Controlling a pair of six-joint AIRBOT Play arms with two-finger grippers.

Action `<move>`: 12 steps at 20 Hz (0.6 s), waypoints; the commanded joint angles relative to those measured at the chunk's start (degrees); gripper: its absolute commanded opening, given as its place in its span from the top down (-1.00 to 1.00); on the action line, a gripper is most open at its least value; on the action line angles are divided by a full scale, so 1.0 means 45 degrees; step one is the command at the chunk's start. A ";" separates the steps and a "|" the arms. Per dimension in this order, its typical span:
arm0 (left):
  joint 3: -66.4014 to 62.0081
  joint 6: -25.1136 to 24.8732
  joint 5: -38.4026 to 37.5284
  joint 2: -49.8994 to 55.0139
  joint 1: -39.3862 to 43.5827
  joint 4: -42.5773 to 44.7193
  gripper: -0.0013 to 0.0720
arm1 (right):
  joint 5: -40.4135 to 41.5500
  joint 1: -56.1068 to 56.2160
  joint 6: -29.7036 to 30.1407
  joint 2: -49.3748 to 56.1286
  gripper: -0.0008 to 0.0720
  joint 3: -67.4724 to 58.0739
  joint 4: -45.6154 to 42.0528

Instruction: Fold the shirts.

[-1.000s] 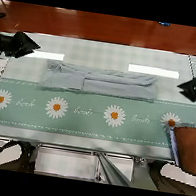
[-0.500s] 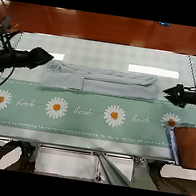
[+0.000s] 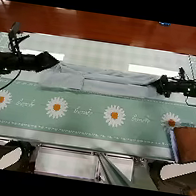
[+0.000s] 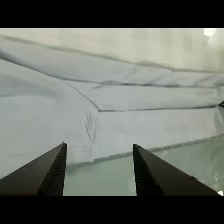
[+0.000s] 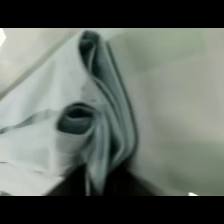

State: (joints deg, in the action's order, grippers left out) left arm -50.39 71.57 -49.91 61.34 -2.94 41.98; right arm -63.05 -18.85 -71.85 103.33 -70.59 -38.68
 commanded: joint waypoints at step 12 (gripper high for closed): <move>-0.4192 0.0656 0.0185 0.4979 0.4333 -0.0287 0.91 | -0.1778 0.0146 -0.0141 -0.6309 0.93 0.0913 -0.2540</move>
State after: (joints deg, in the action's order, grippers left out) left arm -60.71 71.37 -49.47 74.85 11.05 40.77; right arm -69.84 -18.15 -71.50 83.46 -69.43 -48.38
